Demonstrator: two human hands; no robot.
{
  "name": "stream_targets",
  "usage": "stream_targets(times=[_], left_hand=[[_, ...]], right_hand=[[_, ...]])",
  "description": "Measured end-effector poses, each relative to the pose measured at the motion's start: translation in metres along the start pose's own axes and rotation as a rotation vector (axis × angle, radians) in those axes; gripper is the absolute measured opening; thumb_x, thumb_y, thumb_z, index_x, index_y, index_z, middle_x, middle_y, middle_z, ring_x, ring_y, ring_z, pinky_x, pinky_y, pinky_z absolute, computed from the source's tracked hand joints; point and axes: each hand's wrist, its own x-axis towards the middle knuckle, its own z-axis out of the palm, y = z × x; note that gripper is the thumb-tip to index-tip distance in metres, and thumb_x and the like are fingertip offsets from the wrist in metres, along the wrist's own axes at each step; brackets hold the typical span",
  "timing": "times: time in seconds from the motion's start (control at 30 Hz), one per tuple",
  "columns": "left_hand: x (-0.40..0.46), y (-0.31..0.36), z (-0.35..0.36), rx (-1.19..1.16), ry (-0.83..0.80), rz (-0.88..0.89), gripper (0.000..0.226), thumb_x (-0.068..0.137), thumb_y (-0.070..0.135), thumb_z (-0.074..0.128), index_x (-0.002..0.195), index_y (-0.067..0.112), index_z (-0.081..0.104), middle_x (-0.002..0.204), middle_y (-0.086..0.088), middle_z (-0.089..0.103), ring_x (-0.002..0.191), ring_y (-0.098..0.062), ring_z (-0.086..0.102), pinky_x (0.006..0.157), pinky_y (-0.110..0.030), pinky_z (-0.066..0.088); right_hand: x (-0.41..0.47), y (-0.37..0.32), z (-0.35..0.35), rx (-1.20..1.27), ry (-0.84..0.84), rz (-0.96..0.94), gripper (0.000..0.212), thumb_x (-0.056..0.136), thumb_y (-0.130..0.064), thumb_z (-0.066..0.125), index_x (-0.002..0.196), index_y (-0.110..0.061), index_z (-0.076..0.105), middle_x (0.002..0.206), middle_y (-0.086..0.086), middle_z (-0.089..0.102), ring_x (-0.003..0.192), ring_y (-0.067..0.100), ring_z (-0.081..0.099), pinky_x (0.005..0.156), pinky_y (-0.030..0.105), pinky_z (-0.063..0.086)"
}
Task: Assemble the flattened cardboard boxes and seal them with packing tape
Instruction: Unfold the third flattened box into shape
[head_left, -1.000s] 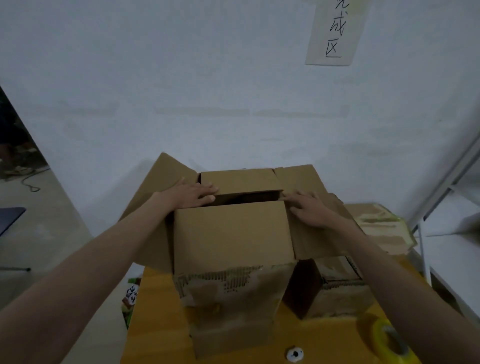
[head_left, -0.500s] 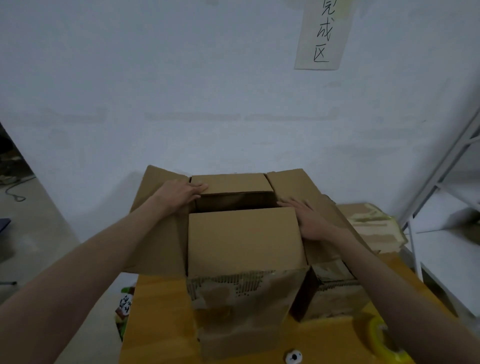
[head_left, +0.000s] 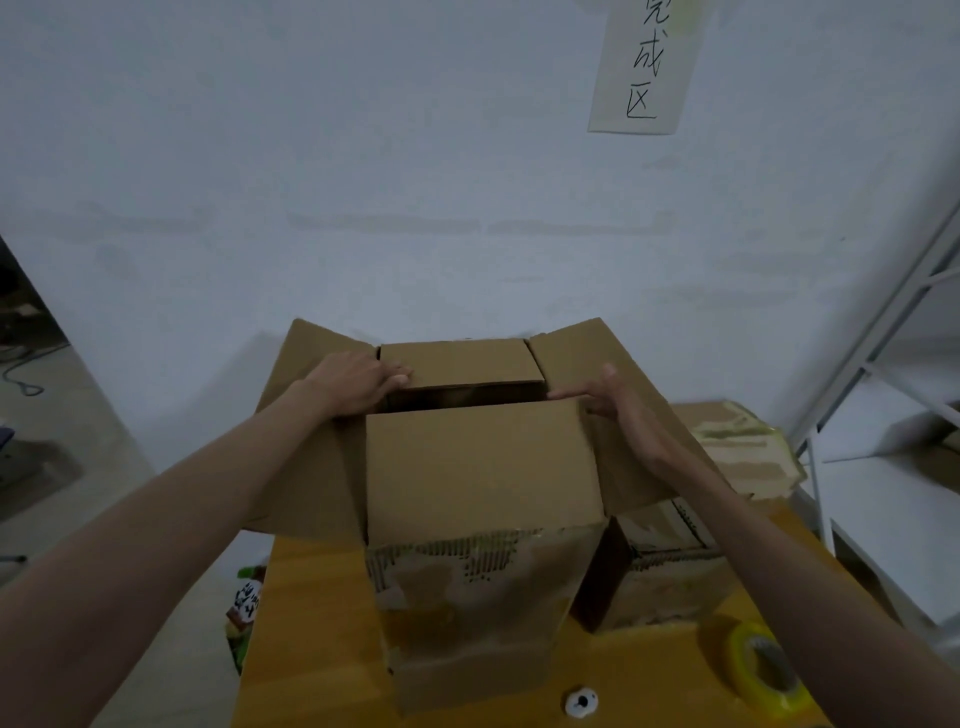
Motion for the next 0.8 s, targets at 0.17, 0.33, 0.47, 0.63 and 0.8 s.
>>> stream_targets(times=[0.17, 0.33, 0.47, 0.63, 0.8], left_hand=[[-0.010, 0.008, -0.013, -0.436, -0.157, -0.073, 0.080, 0.089, 0.076, 0.011, 0.150, 0.032, 0.041, 0.148, -0.009, 0.050, 0.137, -0.029, 0.043, 0.116, -0.046, 0.027], [-0.022, 0.021, -0.021, -0.368, -0.385, 0.041, 0.100, 0.079, 0.087, 0.036, 0.159, 0.034, 0.007, 0.166, 0.009, 0.002, 0.153, -0.020, 0.002, 0.121, -0.054, -0.007], [-0.022, 0.025, -0.006, -0.212, -0.413, 0.060, 0.137, 0.052, 0.104, 0.039, 0.158, 0.031, -0.010, 0.165, 0.009, -0.013, 0.153, -0.019, -0.005, 0.120, -0.059, -0.008], [-0.026, 0.028, -0.001, -0.186, -0.408, 0.042, 0.140, 0.050, 0.106, 0.039, 0.156, 0.032, -0.014, 0.164, 0.010, -0.017, 0.153, -0.019, -0.007, 0.120, -0.059, -0.008], [-0.030, 0.029, -0.002, -0.181, -0.399, 0.031, 0.135, 0.052, 0.105, 0.036, 0.156, 0.035, -0.015, 0.164, 0.010, -0.016, 0.154, -0.021, -0.002, 0.120, -0.059, -0.008]], right_hand=[[0.007, 0.010, 0.007, -0.412, -0.159, -0.002, 0.033, 0.093, -0.052, 0.059, 0.115, -0.028, 0.062, 0.110, -0.010, 0.063, 0.107, 0.013, 0.058, 0.092, 0.027, 0.047], [0.020, 0.014, 0.018, -0.786, -0.184, -0.016, 0.044, 0.094, -0.061, 0.050, 0.123, -0.029, 0.061, 0.105, -0.005, 0.057, 0.107, 0.011, 0.042, 0.110, 0.043, 0.032], [0.020, 0.008, 0.019, -0.932, -0.156, -0.006, 0.051, 0.094, -0.064, 0.047, 0.129, -0.029, 0.059, 0.123, 0.001, 0.051, 0.128, 0.021, 0.037, 0.117, 0.042, 0.020], [0.015, 0.007, 0.004, -1.096, 0.025, 0.096, 0.056, 0.090, -0.062, 0.055, 0.133, -0.027, 0.057, 0.151, 0.011, 0.036, 0.147, 0.033, 0.018, 0.121, 0.054, -0.003], [-0.001, 0.001, -0.021, -1.072, 0.266, 0.391, 0.073, 0.093, -0.048, 0.057, 0.149, -0.013, 0.026, 0.153, 0.025, 0.026, 0.134, 0.046, 0.037, 0.109, 0.053, 0.033]])
